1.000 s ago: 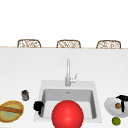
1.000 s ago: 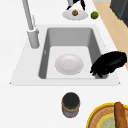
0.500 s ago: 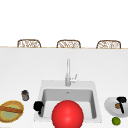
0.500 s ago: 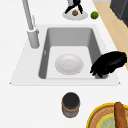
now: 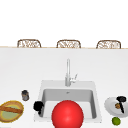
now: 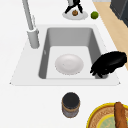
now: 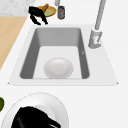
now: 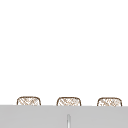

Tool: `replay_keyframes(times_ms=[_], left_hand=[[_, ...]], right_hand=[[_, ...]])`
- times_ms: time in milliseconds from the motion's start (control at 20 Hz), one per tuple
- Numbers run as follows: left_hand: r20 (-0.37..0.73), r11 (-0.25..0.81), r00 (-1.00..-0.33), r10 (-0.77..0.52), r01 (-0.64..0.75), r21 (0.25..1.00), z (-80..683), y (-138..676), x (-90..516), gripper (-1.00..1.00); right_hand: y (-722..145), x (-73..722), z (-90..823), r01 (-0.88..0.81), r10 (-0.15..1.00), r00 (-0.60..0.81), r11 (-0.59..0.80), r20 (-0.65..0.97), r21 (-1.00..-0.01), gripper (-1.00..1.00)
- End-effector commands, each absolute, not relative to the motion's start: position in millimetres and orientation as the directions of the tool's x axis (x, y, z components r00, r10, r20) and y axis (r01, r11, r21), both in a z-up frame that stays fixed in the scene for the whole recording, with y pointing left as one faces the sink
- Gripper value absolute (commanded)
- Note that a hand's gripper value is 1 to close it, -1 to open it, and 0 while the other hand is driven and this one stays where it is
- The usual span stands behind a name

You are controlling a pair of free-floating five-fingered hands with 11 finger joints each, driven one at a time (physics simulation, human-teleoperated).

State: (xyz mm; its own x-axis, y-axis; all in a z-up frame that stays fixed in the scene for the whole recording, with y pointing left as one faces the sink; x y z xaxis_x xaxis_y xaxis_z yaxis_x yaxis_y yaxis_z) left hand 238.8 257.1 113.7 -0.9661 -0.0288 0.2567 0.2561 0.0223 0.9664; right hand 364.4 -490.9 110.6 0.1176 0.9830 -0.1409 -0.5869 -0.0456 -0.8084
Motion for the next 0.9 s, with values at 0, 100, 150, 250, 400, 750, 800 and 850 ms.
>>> replay_keyframes(times_ms=[0,100,150,250,400,750,800,850], left_hand=[[0.257,0.022,-0.966,-0.029,0.256,0.966,114,257,239,0.00],[0.257,0.022,-0.966,-0.029,0.256,0.966,114,257,239,0.00],[0.257,0.022,-0.966,-0.029,0.256,0.966,114,257,239,0.00],[0.257,0.022,-0.966,-0.029,0.256,0.966,114,257,239,0.00],[0.257,0.022,-0.966,-0.029,0.256,0.966,114,257,239,0.00],[0.257,0.022,-0.966,-0.029,0.256,0.966,114,257,239,0.00],[0.257,0.022,-0.966,-0.029,0.256,0.966,114,257,239,0.00],[0.257,0.022,-0.966,-0.029,0.256,0.966,114,257,239,0.00]], right_hand=[[-491,360,134,-0.592,0.988,0.098,-0.036,-0.117,-0.805,-1.00],[-491,358,145,-0.613,0.989,0.093,-0.032,-0.113,-0.789,-1.00],[-490,356,150,-0.621,0.990,0.093,-0.028,-0.110,-0.783,-1.00],[-487,354,152,-0.628,0.990,0.094,-0.026,-0.109,-0.778,-1.00],[-484,348,157,-0.620,0.989,0.096,-0.026,-0.109,-0.784,-1.00],[-475,316,166,-0.561,0.991,0.107,-0.008,-0.082,-0.828,-1.00],[-474,314,167,-0.551,0.991,0.109,-0.008,-0.081,-0.834,-1.00],[-467,319,167,-0.569,0.990,0.086,-0.042,-0.110,-0.822,-1.00]])
